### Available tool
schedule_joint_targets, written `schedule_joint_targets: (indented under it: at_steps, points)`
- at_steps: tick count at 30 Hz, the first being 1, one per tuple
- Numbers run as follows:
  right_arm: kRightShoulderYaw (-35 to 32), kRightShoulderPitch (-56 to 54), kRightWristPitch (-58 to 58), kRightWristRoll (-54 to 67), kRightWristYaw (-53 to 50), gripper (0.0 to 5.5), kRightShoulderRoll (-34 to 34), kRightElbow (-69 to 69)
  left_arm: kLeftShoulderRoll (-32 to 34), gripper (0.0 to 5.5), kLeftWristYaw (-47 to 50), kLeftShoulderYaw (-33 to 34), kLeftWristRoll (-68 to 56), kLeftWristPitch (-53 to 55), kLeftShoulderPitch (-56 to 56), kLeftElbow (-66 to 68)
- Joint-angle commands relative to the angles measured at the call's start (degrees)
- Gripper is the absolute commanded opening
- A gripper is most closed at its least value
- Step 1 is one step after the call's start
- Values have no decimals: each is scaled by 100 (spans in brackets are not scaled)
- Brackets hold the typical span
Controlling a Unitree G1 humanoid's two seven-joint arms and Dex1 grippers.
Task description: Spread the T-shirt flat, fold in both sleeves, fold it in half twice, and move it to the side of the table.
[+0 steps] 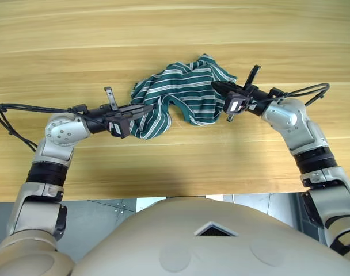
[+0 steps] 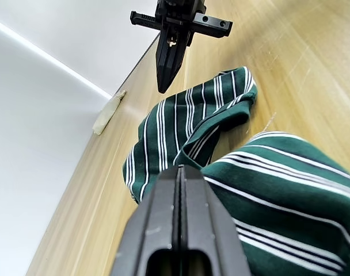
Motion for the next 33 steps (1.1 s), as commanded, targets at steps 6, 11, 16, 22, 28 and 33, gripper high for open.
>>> schedule_joint_targets:
  at_steps: [6,11,16,22,28,33]
  points:
    - [23,-73,65,-118,-76,1,-28,57,98,0,103,-99,92,-44,-91,48]
    - [49,-86,61,-136,-88,1,-39,92,102,0,154,-134,115,-60,-98,82]
    - [79,-85,63,-164,-102,1,-44,127,121,0,203,-174,146,-48,-111,89]
    - [101,-95,76,-259,-118,1,-55,187,133,0,247,-203,181,-53,-125,120]
    - [135,-108,98,-373,-150,1,-44,275,141,0,251,-218,190,-54,-135,147]
    - [154,-137,116,-476,-202,1,-37,374,137,0,266,-229,215,-62,-151,190]
